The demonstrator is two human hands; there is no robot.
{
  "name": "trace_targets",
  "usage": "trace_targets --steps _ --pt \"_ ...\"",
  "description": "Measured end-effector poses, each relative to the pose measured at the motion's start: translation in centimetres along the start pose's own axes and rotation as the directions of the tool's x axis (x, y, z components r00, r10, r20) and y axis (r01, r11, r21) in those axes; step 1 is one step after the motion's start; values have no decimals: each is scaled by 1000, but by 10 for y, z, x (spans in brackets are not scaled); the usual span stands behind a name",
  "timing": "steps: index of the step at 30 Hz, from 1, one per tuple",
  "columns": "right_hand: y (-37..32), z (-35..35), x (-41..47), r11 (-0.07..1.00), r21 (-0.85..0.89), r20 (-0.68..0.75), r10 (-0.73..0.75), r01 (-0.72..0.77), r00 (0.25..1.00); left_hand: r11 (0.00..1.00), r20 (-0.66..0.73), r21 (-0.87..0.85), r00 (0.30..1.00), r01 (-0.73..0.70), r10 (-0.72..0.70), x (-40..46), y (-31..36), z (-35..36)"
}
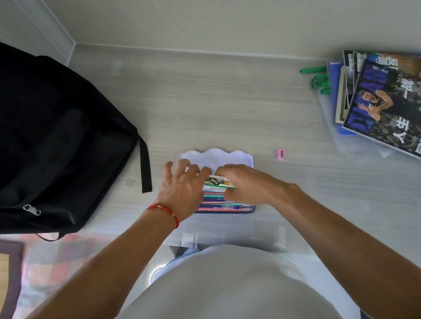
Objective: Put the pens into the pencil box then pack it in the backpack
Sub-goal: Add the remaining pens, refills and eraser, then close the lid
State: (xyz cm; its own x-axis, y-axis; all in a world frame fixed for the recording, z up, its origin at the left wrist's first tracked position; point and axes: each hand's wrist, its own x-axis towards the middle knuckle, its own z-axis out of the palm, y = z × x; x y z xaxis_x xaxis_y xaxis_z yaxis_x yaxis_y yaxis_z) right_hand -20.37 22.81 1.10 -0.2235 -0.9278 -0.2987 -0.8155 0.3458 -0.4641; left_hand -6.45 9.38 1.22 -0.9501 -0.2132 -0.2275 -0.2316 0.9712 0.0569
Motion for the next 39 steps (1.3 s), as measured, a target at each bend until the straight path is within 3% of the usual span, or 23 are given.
trace_targets --steps 3,5,11,14,20,26,39 --pt "9 7 -8 965 248 121 54 -83 991 994 63 -69 994 -80 84 -2 -2 6" --pt "16 8 -12 910 390 116 105 -143 988 988 72 -119 991 -99 109 -1 -5 9" --pt "17 30 -23 818 516 42 274 -256 961 991 145 -72 981 -116 126 6 -12 19" --pt "13 44 -28 873 403 -3 301 -275 954 995 189 -40 977 -90 96 5 -14 26" --pt "3 66 -42 926 204 -228 362 -319 904 999 194 -34 981 7 0 -4 -11 40" --pt "1 78 -47 935 217 -363 345 -281 866 997 94 -71 995 -9 16 -9 -14 40" --pt "-6 83 -54 952 110 -439 305 -286 845 974 -45 -193 993 -117 110 -19 -34 44"
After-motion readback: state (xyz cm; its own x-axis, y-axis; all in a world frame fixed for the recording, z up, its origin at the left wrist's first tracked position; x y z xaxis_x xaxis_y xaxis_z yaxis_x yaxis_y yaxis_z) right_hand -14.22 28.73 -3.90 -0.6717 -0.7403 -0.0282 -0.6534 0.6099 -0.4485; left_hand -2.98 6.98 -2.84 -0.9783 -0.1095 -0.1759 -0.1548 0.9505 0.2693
